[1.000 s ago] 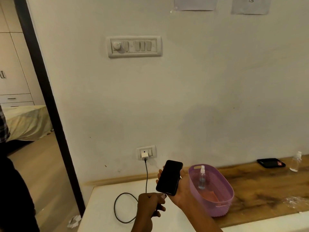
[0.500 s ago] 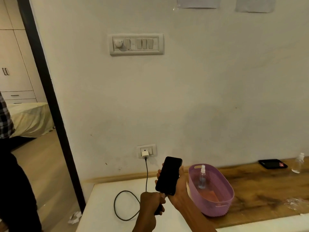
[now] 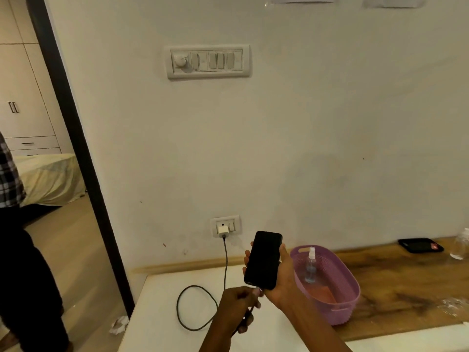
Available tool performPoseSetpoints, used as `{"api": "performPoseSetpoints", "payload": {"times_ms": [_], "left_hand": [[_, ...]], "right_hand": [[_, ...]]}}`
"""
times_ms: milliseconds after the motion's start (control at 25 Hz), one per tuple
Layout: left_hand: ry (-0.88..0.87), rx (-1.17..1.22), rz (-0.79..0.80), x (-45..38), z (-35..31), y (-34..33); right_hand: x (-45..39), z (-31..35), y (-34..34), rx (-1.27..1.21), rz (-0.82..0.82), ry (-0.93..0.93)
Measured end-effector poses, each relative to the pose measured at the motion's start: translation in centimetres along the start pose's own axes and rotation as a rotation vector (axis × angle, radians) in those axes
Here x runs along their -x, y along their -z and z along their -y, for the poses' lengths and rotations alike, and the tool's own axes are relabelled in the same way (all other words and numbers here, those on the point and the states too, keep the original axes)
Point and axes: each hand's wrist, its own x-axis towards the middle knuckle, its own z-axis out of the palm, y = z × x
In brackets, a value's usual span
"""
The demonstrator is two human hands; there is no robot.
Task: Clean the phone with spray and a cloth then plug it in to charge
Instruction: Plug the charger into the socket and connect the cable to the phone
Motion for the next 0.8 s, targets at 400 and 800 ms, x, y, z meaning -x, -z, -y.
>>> {"api": "performPoseSetpoints", "payload": {"times_ms": [400, 800], "left_hand": [[-0.176, -0.38, 0.101, 1.1, 9.2, 6.8], [-0.238, -0.886, -0.214, -8.8, 14.6, 10.1]], "right_hand": [[-0.6, 7.7, 2.0, 0.194, -0.132, -0.04], [-4.1, 3.8, 12.3, 0.34, -0.31, -0.118]]}}
